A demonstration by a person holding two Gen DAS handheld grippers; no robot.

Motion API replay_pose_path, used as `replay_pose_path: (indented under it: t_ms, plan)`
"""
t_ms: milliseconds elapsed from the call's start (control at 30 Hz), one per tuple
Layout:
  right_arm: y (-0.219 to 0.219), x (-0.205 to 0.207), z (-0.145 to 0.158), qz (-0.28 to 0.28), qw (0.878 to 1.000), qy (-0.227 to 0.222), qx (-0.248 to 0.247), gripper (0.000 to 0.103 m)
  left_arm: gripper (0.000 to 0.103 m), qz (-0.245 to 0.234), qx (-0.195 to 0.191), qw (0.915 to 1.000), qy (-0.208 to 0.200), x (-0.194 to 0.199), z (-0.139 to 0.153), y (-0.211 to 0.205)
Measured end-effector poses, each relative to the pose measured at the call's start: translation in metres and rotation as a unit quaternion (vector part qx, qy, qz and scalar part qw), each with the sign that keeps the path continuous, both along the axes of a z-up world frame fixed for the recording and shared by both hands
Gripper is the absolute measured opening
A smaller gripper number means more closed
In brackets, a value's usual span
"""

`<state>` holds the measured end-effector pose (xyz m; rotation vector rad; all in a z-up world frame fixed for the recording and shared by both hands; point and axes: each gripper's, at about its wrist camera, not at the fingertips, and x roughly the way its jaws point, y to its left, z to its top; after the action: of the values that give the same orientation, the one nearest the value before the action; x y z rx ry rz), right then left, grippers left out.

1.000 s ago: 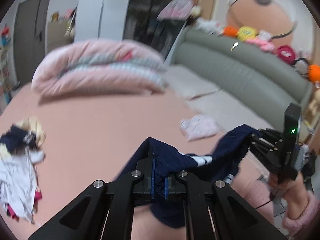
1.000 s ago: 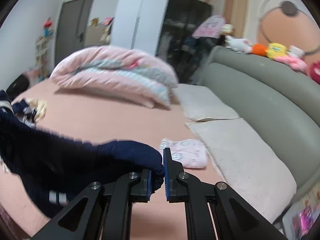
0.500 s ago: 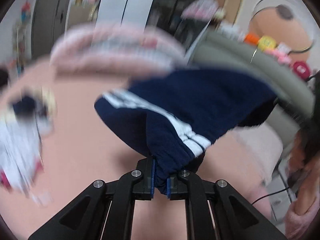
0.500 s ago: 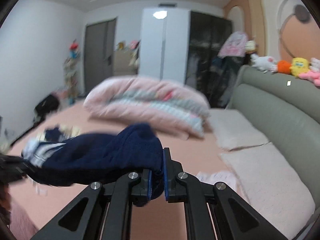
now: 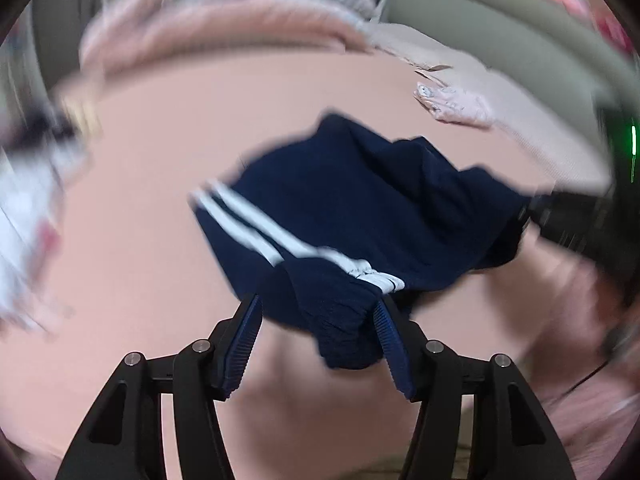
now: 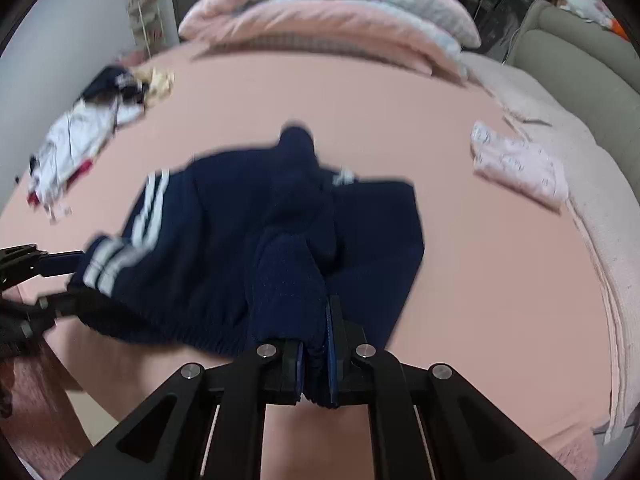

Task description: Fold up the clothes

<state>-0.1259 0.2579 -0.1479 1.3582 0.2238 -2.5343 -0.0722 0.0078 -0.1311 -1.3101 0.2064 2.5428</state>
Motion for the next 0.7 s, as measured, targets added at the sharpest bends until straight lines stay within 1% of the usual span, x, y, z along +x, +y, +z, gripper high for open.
replay_pose_path:
  t_ms: [33,67,133,200,233,333,367,400,433,467,500,600,667,700]
  plan:
    - [0.0,-0.002,0.004,0.003,1.0,0.005,-0.006,0.005,0.055,-0.012,-0.018,0.9995,0.021,0.006,0.005,0.007]
    - [0.0,-0.007,0.01,0.008,1.0,0.009,-0.014,0.005,0.055,-0.034,-0.02,0.9987,0.033,0.007,0.009,0.014]
    - [-0.001,-0.014,0.023,0.021,0.999,0.015,-0.031,0.005,0.055,-0.075,-0.024,0.9966,0.023,0.004,0.001,0.029]
    - [-0.008,-0.018,0.038,0.037,0.998,0.025,-0.046,0.005,0.055,-0.107,-0.039,0.9933,0.018,0.001,-0.009,0.046]
    - [-0.012,-0.019,0.046,0.045,0.997,0.03,-0.051,0.005,0.055,-0.119,-0.044,0.9919,0.014,-0.001,-0.013,0.053]
    - [-0.021,-0.02,0.063,0.065,0.994,0.039,-0.074,0.005,0.055,-0.131,-0.038,0.9907,0.005,-0.008,-0.024,0.066]
    - [-0.022,-0.021,0.065,0.069,0.994,0.038,-0.081,0.005,0.055,-0.121,-0.031,0.9921,0.006,-0.013,-0.026,0.065]
    - [-0.023,-0.022,0.067,0.073,0.993,0.036,-0.086,0.005,0.033,-0.107,-0.027,0.9939,0.005,-0.019,-0.028,0.064]
    - [-0.024,-0.021,0.066,0.074,0.993,0.034,-0.084,0.005,0.011,-0.077,-0.031,0.9966,-0.001,-0.028,-0.029,0.058]
    - [-0.026,-0.019,0.06,0.074,0.994,0.029,-0.075,0.006,0.004,-0.046,-0.036,0.9983,-0.006,-0.036,-0.031,0.052]
    - [-0.028,-0.017,0.048,0.078,0.995,0.014,-0.063,0.007,0.004,-0.016,-0.037,0.9992,-0.008,-0.043,-0.03,0.044]
    - [-0.036,-0.012,0.013,0.087,0.995,-0.029,-0.028,0.008,0.004,0.06,-0.013,0.9981,0.01,-0.044,-0.011,0.003]
    - [-0.04,-0.008,-0.01,0.094,0.994,-0.058,-0.005,0.009,0.004,0.087,-0.015,0.9957,0.029,-0.035,0.004,-0.014]
    - [-0.045,-0.005,-0.022,0.097,0.993,-0.069,0.009,0.011,0.004,0.099,-0.025,0.994,0.038,-0.029,0.01,-0.018]
